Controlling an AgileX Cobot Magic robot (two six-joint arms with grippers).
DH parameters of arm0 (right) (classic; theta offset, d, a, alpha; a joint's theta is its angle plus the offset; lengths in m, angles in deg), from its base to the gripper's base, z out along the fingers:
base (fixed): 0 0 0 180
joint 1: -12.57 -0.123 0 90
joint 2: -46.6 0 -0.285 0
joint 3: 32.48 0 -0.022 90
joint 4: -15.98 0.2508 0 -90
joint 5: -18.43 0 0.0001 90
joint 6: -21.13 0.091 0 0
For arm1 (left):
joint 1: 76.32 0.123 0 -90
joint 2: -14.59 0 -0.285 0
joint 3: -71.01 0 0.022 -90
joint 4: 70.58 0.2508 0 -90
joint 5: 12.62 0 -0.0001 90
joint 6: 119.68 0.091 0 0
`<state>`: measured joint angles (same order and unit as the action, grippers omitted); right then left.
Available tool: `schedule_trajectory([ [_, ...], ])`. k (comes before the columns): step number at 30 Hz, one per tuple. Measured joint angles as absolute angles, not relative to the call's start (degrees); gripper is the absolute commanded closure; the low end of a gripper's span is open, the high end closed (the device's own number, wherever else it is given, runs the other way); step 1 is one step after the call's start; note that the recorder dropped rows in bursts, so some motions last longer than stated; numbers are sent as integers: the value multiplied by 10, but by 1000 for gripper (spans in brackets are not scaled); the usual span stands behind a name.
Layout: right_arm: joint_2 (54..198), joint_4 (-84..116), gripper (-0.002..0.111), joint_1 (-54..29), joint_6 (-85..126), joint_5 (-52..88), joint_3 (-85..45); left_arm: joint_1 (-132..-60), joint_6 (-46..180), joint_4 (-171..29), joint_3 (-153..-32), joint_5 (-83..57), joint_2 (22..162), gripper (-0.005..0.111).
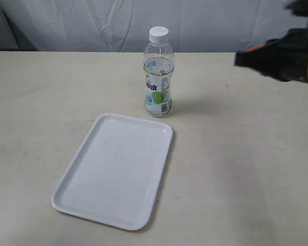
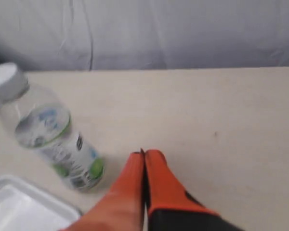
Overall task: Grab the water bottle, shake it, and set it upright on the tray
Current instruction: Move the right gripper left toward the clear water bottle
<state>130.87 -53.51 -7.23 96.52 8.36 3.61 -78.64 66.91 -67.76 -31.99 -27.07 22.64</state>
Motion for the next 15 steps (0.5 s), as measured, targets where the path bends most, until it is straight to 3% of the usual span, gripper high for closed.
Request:
schedule_trajectory([
  [6, 1468, -590, 109, -117, 923, -96, -24, -786, 669, -678, -320, -271, 226, 106],
  [15, 1546, -517, 109, -121, 907, -110, -33, -786, 669, -678, -320, -271, 226, 106],
])
